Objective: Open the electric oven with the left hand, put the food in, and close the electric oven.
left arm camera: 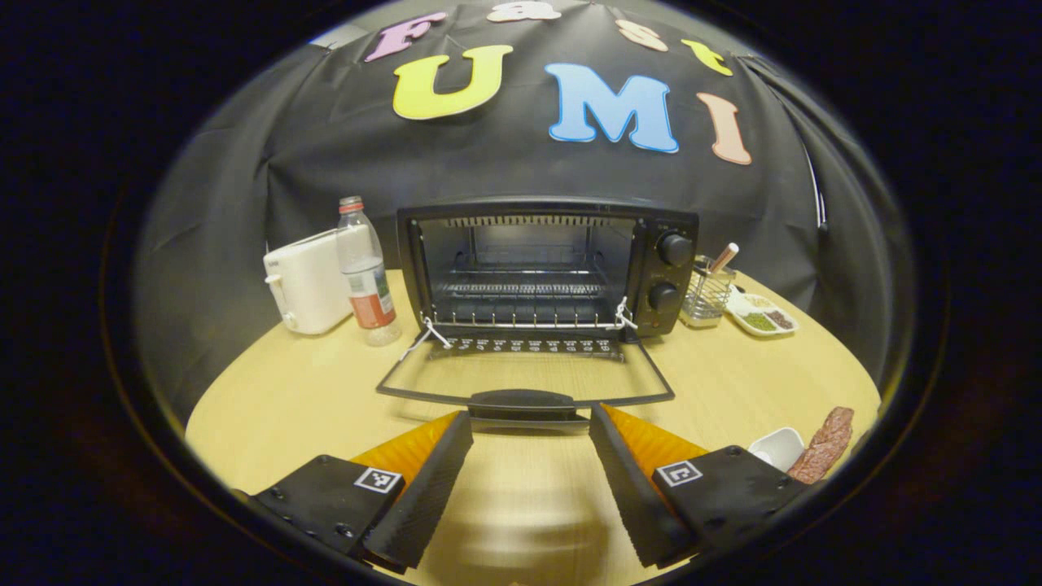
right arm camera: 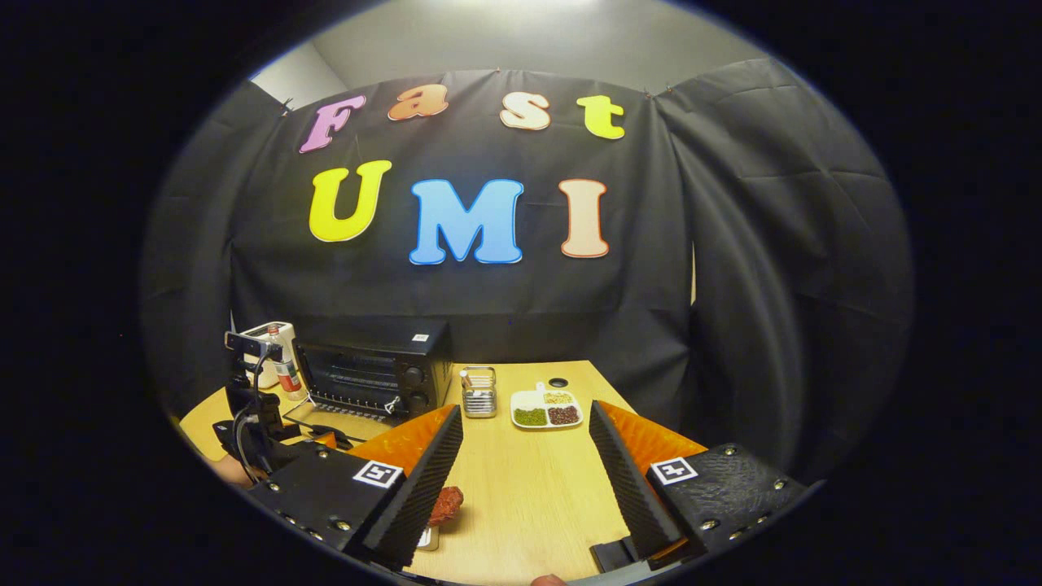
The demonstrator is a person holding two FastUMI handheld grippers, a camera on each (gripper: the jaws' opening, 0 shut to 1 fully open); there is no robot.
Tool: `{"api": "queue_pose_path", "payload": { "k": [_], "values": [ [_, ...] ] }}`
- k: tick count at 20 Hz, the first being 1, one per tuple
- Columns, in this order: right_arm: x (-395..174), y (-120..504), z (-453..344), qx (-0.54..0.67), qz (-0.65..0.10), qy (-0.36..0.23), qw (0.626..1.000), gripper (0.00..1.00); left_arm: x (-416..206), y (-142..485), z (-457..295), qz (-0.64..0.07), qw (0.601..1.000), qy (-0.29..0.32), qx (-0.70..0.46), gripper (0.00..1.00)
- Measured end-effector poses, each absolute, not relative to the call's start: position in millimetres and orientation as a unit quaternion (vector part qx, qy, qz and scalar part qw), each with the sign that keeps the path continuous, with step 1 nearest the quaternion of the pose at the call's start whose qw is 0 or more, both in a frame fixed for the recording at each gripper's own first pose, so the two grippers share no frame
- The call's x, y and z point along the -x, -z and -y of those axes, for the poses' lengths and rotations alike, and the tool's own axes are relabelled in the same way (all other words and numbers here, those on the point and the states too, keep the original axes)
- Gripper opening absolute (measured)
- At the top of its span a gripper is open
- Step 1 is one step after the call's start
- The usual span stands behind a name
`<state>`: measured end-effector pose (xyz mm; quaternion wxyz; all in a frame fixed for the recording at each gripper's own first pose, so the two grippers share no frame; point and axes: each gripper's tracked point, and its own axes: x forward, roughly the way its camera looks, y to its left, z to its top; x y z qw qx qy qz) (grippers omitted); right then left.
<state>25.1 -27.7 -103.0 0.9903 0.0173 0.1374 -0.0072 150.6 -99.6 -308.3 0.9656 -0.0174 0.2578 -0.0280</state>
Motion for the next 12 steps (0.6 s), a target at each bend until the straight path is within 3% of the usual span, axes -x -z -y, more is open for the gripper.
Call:
{"api": "queue_pose_path", "payload": {
  "k": [5, 12],
  "values": [
    [-43, 129, 5, -0.077, -0.164, -0.046, 0.982, 0.95, -143, 223, 85, -0.186, 0.982, 0.031, 0.019, 1.0],
    [-50, 208, -22, -0.167, -0.282, -0.101, 0.939, 0.96, -115, 134, 67, -0.114, 0.993, 0.031, 0.01, 0.97]
  ]
}}
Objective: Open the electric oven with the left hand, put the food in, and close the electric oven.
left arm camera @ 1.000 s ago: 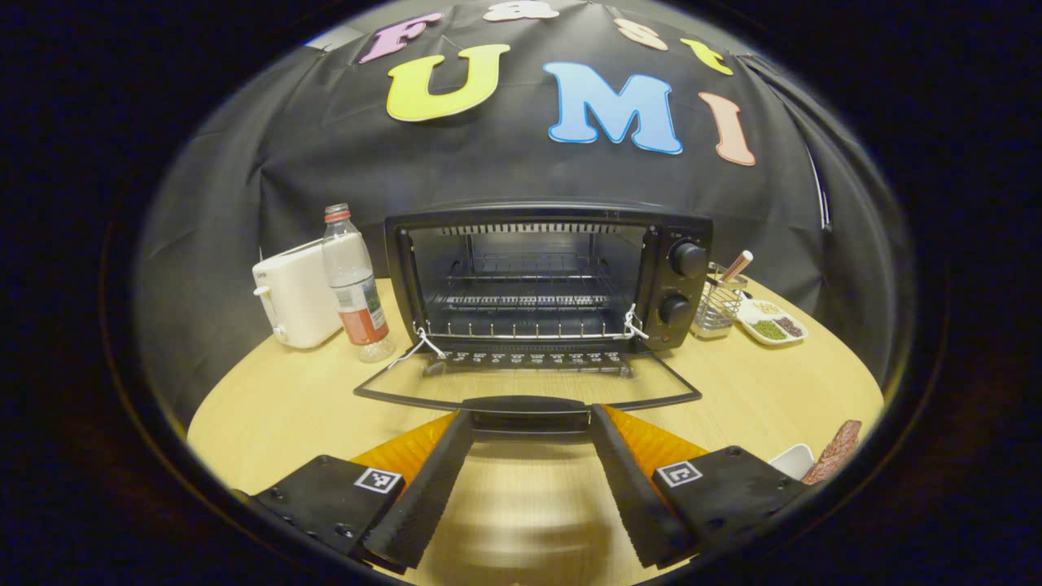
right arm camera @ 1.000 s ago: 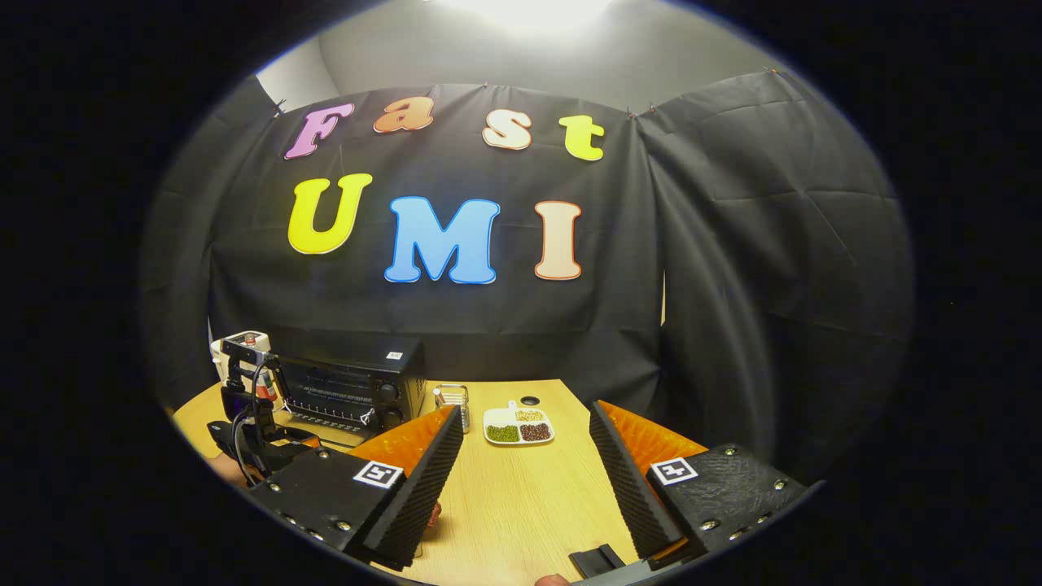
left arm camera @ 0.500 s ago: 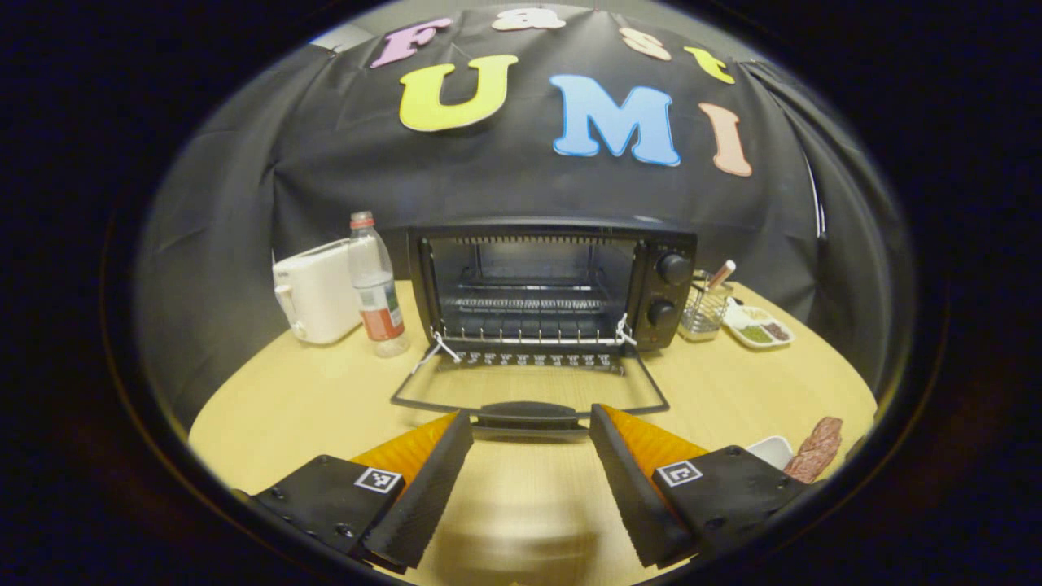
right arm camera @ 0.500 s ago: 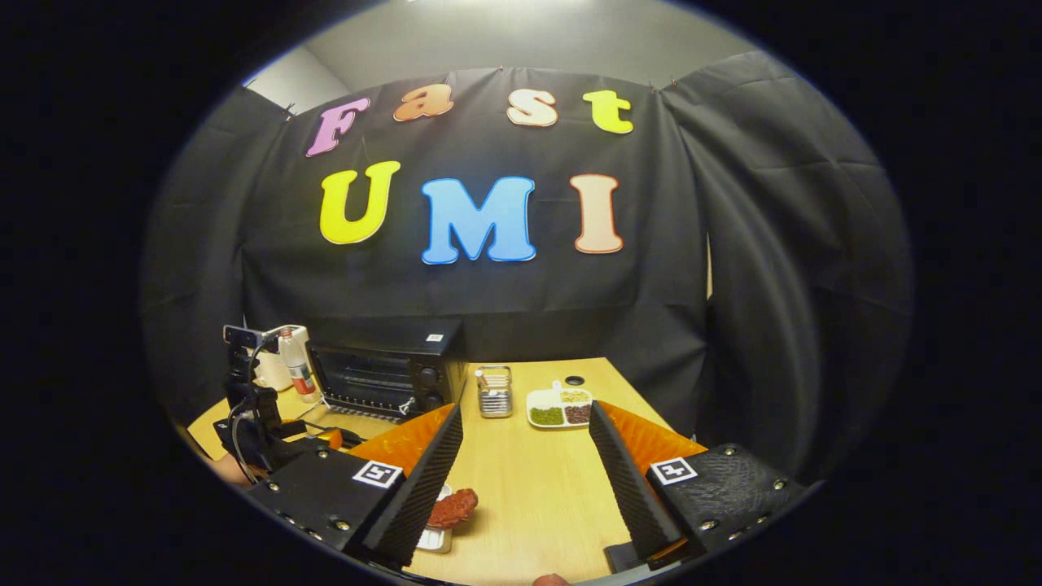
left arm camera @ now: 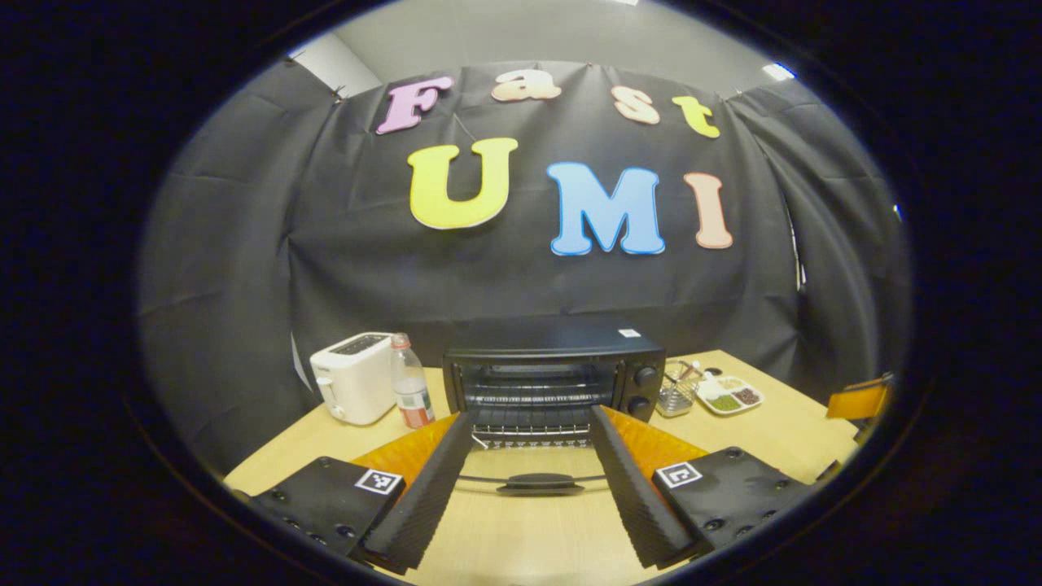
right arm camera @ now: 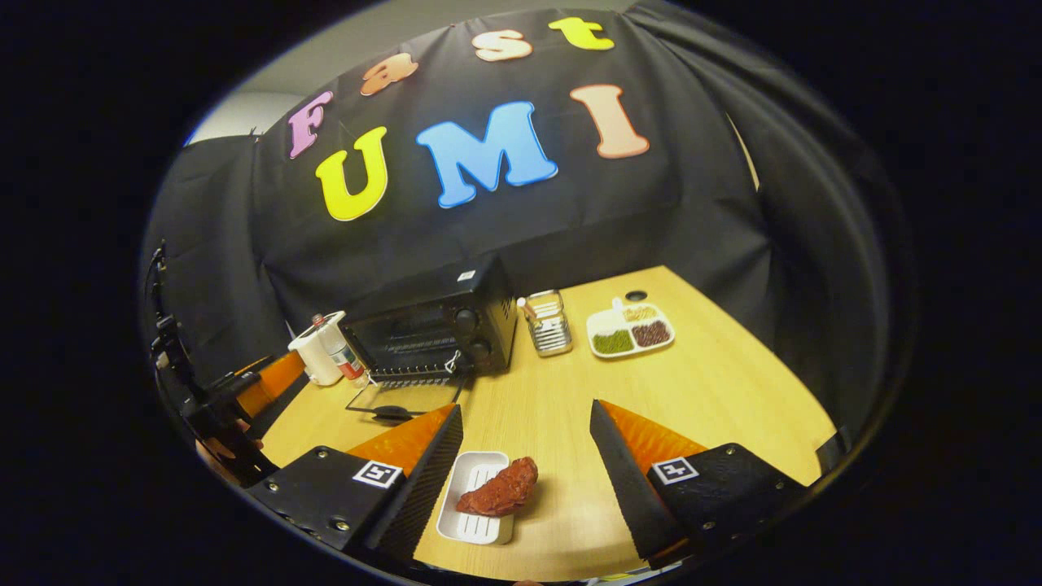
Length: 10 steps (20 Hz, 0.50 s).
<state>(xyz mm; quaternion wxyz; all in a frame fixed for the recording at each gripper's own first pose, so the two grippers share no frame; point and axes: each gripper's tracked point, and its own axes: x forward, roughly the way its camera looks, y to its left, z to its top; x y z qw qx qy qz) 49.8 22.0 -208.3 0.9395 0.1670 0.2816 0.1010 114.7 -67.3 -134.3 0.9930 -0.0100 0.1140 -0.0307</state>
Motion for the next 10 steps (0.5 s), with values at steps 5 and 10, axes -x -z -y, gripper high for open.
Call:
{"api": "queue_pose_path", "payload": {
  "k": [5, 10],
  "values": [
    [-48, 253, -28, -0.219, -0.352, -0.117, 0.902, 0.98, -87, 91, 54, -0.084, 0.996, 0.026, 0.001, 1.0],
    [-42, 284, -46, -0.29, -0.404, -0.123, 0.859, 0.96, -68, 84, 39, -0.084, 0.996, 0.011, -0.007, 1.0]
  ]
}}
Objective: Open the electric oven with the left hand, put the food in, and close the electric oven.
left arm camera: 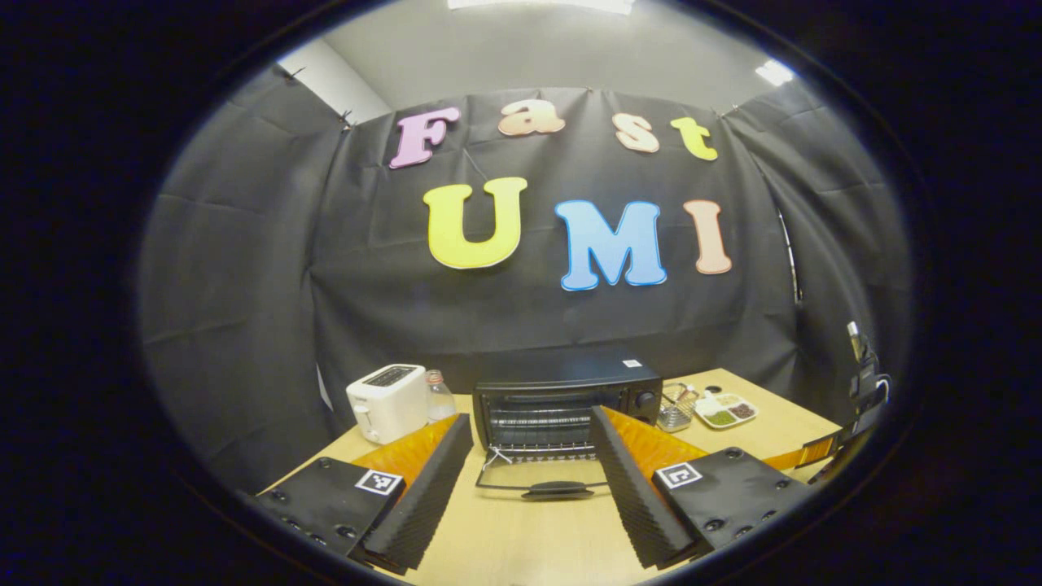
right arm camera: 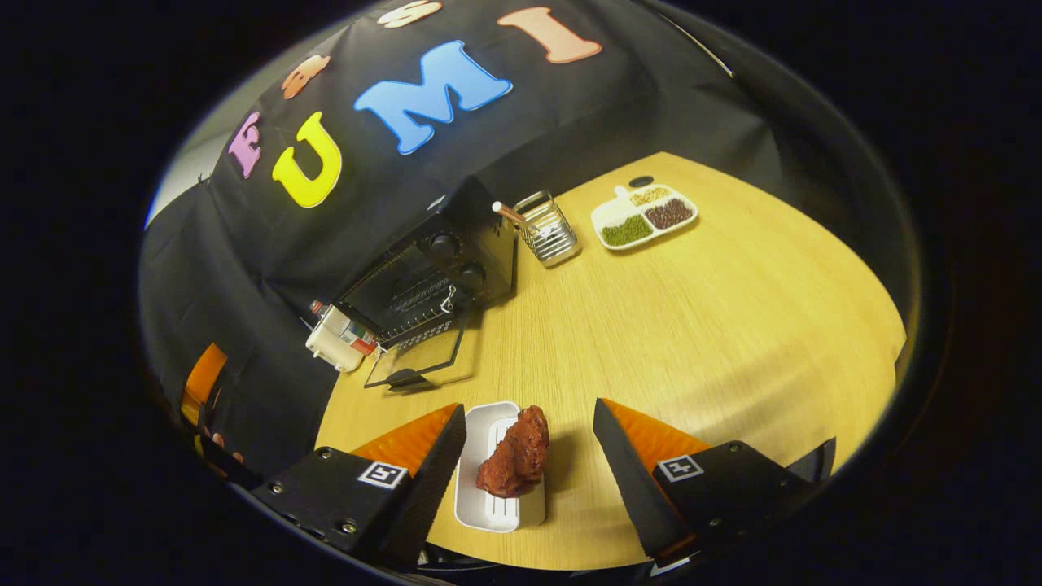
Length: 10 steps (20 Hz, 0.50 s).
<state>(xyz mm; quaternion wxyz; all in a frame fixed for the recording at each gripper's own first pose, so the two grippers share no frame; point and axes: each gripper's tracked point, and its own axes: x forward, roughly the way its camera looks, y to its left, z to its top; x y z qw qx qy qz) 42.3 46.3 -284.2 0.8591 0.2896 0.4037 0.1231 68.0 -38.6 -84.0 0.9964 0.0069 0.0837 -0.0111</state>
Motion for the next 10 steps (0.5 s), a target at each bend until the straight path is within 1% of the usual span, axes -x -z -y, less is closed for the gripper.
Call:
{"api": "queue_pose_path", "payload": {
  "k": [1, 2, 3, 5, 7, 8, 9, 10],
  "values": [
    [-41, 288, -49, -0.302, -0.414, -0.123, 0.85, 0.94, -66, 85, 36, -0.086, 0.996, 0.009, -0.006, 0.97],
    [-40, 295, -54, -0.312, -0.425, -0.121, 0.841, 0.94, -64, 88, 35, -0.088, 0.996, 0.006, -0.005, 1.0],
    [-39, 299, -58, -0.324, -0.433, -0.12, 0.833, 0.94, -62, 88, 33, -0.09, 0.996, 0.003, -0.002, 0.97],
    [-36, 306, -65, -0.358, -0.452, -0.118, 0.808, 0.83, -61, 90, 31, -0.092, 0.996, -0.001, 0.005, 0.97],
    [-29, 307, -73, -0.396, -0.468, -0.12, 0.781, 0.83, -61, 94, 32, -0.093, 0.996, -0.002, 0.009, 1.0],
    [-26, 308, -78, -0.409, -0.475, -0.122, 0.77, 0.83, -60, 96, 33, -0.095, 0.995, -0.002, 0.01, 1.0],
    [-24, 310, -82, -0.411, -0.48, -0.128, 0.765, 0.83, -61, 97, 34, -0.096, 0.995, -0.002, 0.011, 0.97],
    [-27, 317, -76, -0.405, -0.482, -0.11, 0.769, 0.73, -62, 97, 35, -0.095, 0.995, -0.001, 0.013, 1.0]
  ]
}}
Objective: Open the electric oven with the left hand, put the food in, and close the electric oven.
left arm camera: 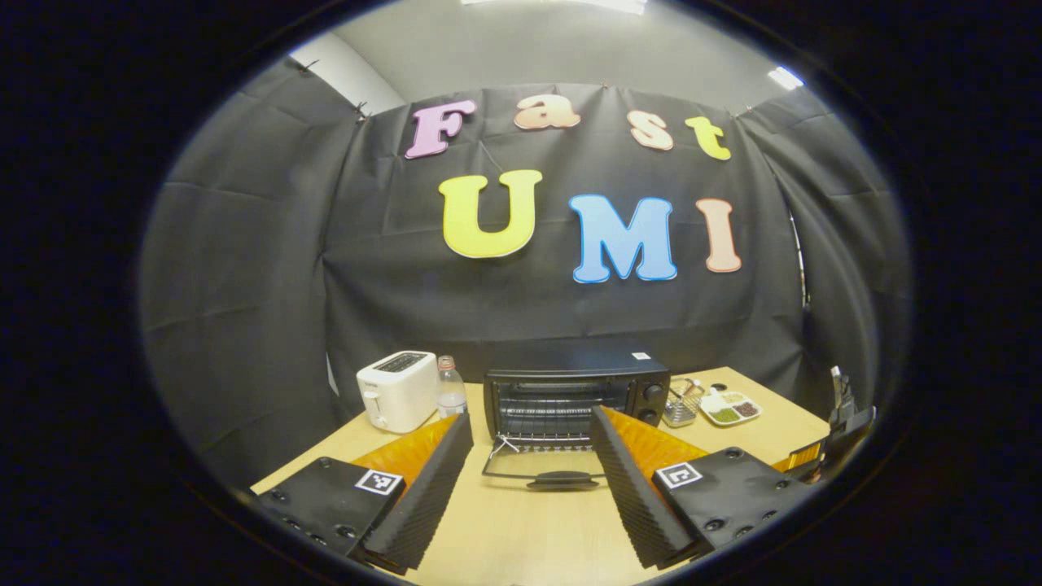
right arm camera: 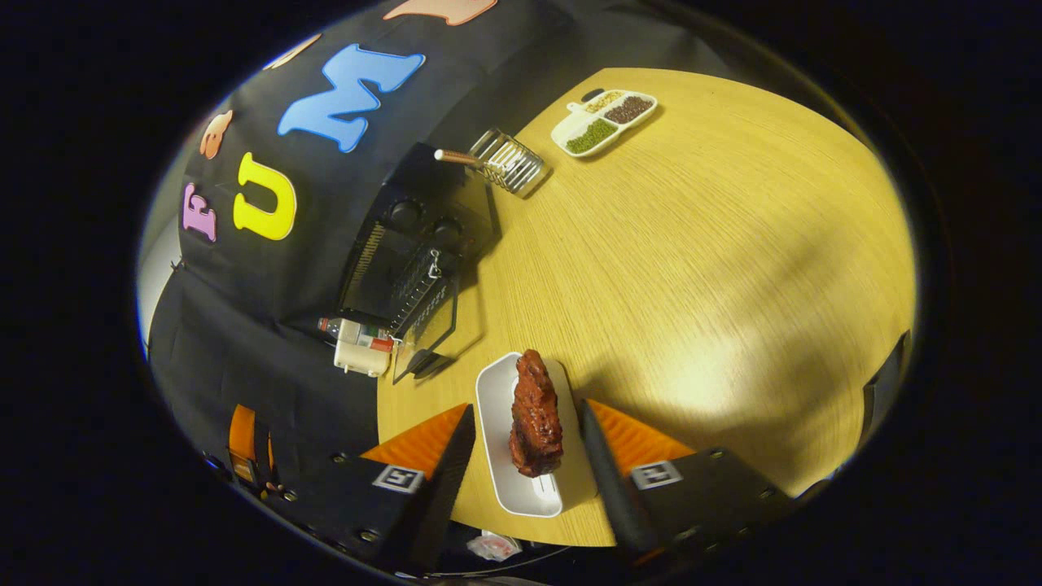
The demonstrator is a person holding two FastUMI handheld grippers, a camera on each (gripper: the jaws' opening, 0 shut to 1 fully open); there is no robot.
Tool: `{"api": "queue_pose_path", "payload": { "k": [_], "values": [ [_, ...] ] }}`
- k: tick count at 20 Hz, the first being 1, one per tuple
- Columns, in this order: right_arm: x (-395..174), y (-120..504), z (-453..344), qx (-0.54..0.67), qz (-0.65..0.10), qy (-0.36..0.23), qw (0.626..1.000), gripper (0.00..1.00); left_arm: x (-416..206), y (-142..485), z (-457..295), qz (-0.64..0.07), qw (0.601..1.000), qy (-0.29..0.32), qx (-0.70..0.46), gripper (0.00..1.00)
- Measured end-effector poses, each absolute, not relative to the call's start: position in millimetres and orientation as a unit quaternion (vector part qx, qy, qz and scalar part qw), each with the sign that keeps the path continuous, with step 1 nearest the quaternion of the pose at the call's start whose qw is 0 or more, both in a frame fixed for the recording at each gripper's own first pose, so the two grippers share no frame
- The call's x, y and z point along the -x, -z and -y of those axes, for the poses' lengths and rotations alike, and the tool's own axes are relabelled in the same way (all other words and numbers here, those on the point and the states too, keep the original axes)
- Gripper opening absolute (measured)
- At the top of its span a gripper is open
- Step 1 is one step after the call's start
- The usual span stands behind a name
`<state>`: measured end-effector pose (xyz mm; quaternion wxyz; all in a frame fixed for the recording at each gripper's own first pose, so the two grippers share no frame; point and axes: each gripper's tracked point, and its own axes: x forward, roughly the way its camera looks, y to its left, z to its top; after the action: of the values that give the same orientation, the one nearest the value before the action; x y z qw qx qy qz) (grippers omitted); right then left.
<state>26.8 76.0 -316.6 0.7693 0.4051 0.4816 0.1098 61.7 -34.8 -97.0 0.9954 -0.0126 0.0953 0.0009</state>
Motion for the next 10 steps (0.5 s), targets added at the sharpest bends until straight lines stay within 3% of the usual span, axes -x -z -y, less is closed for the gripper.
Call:
{"api": "queue_pose_path", "payload": {
  "k": [2, 4, 6, 10],
  "values": [
    [-27, 314, -79, -0.422, -0.481, -0.105, 0.761, 0.26, -63, 98, 35, -0.095, 0.995, 0.0, 0.012, 1.0],
    [-27, 306, -81, -0.435, -0.476, -0.106, 0.757, 0.26, -64, 99, 36, -0.096, 0.995, 0.001, 0.013, 0.97],
    [-31, 311, -85, -0.434, -0.479, -0.113, 0.755, 0.1, -65, 101, 34, -0.098, 0.995, -0.001, 0.014, 0.99],
    [-30, 298, -85, -0.408, -0.47, -0.124, 0.773, 0.1, -73, 98, 30, -0.09, 0.996, 0.0, 0.019, 1.0]
  ]
}}
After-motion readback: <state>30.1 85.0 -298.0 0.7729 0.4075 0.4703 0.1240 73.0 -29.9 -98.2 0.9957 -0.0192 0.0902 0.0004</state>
